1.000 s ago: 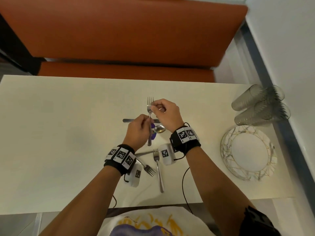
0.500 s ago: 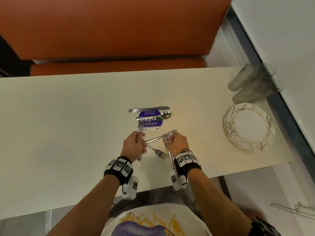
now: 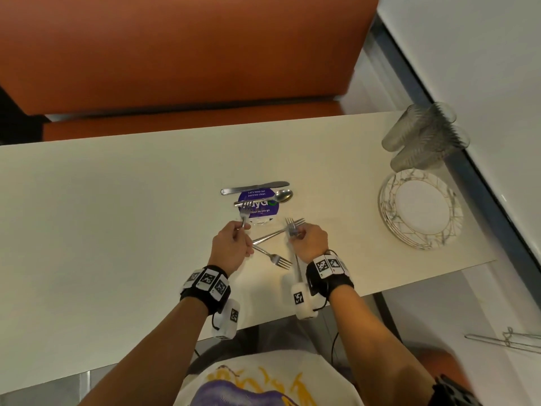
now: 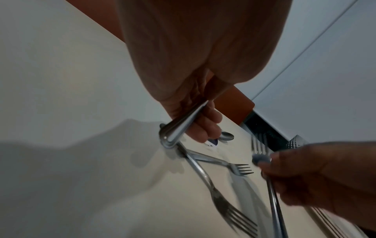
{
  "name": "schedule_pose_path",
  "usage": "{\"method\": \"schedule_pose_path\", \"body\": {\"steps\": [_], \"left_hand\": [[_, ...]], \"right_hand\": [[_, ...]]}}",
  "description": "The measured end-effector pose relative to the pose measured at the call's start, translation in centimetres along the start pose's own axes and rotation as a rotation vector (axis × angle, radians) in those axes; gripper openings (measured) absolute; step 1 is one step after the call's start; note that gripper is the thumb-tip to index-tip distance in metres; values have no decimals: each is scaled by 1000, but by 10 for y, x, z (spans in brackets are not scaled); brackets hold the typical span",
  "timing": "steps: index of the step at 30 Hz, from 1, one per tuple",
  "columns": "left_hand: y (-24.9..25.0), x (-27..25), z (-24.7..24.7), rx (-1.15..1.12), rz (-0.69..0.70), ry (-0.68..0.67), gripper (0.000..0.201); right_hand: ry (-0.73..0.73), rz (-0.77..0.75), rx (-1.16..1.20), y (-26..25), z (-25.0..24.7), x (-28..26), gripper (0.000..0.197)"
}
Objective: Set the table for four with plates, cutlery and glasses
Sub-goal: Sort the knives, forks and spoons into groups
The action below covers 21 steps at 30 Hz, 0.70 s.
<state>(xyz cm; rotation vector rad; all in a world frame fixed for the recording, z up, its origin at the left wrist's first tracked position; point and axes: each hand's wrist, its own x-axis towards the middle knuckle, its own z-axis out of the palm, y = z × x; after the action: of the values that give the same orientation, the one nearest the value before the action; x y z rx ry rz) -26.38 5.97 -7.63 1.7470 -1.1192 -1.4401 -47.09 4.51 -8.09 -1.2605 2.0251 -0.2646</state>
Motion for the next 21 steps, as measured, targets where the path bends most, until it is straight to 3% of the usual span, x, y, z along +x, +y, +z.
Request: {"method": "schedule_pose_path", "body": {"steps": [4,8,12,16,21], "left_hand": [[9,5,7,12,17,-22,22],[21,4,17,-51,0,-88,19],[30,0,20,-161,-52,-129,15],[26,2,16,-212,-139,-103,18],[26,5,15,-262,-157,-109,25]], "right_hand": [[-15,-60,330,-33,-15,-1,5],[-116,-49,595,-60,-5,-6,17],[-80,-92,535,-63,14,-2,23],[3,-170,404,-66,17,-1,42],[114,-241,342,-70,13,3,28]]}}
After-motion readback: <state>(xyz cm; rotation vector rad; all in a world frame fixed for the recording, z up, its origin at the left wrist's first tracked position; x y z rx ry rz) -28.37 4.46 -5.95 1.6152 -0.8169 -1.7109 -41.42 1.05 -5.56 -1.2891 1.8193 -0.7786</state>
